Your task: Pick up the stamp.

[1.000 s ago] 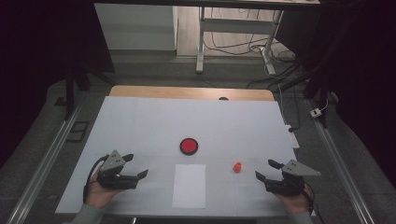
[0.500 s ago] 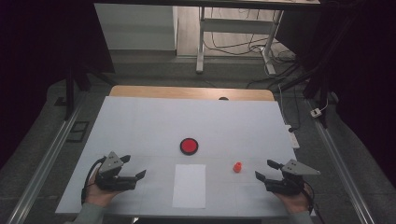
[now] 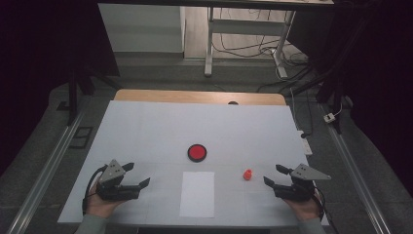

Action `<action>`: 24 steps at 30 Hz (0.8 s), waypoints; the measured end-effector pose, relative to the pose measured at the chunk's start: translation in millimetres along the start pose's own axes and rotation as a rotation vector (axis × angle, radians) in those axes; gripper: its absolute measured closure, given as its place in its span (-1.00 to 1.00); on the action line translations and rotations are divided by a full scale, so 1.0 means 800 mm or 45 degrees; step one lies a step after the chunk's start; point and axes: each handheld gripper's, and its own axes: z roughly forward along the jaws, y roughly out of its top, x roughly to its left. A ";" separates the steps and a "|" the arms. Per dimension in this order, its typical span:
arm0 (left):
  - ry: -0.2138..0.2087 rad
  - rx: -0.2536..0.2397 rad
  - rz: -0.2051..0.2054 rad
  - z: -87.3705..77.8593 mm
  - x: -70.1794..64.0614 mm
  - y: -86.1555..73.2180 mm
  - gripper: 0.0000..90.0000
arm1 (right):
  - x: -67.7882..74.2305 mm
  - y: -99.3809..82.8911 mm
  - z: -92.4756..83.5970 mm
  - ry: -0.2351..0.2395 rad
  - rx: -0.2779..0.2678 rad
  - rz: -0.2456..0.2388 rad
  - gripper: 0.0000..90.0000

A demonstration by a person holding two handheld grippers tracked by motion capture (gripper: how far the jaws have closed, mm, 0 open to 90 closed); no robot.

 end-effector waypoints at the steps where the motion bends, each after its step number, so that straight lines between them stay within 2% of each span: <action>1: 0.000 0.000 0.000 0.000 0.000 0.000 -0.60 | 0.001 0.001 0.000 0.000 -0.001 -0.003 -0.34; 10: -0.011 -0.029 0.011 -0.005 0.000 -0.002 -0.57 | 0.010 0.019 0.008 0.015 -0.001 -0.019 -0.33; 18: -0.005 -0.021 0.010 -0.001 0.001 0.000 -0.57 | 0.009 0.047 0.012 0.039 -0.030 0.018 -0.31; 20: -0.004 -0.025 0.011 -0.002 0.002 0.000 -0.57 | 0.015 0.059 0.020 0.059 -0.011 -0.004 -0.31; 24: -0.012 -0.031 0.017 -0.001 0.001 0.001 -0.57 | 0.025 0.066 0.036 0.082 0.029 -0.030 -0.31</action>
